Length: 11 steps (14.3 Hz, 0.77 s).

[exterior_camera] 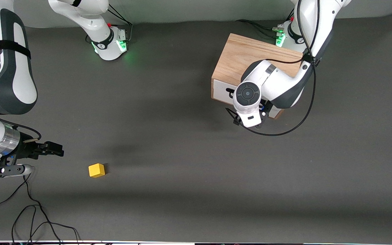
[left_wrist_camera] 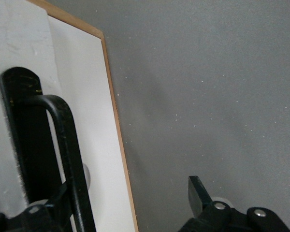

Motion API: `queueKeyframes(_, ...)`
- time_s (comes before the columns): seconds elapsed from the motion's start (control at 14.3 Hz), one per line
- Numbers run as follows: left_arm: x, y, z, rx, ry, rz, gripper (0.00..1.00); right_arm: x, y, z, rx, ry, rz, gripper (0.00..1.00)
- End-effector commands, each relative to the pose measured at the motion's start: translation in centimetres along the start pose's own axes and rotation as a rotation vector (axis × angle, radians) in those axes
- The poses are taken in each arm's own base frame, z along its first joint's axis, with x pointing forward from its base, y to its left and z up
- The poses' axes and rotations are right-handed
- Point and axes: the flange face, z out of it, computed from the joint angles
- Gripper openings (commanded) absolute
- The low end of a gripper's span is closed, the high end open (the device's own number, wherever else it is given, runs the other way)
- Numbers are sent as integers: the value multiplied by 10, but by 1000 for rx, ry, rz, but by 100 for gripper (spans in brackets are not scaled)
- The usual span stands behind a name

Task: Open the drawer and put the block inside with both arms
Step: 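Pull the drawer open with the left gripper while the right gripper reaches the cube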

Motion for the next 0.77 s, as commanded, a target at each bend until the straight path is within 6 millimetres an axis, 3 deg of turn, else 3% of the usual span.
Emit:
queueKeyframes(0.0,-3,20,-6,-26,4,-19,100,4,-2,0,-7,9,5,100)
queueKeyframes(0.35,-3,46,-18,-63,-2,-42,100,6,-1,5,-8,4,5,100)
queueKeyframes(0.7,-6,69,-26,-99,-14,-44,100,26,0,66,-4,24,4,100)
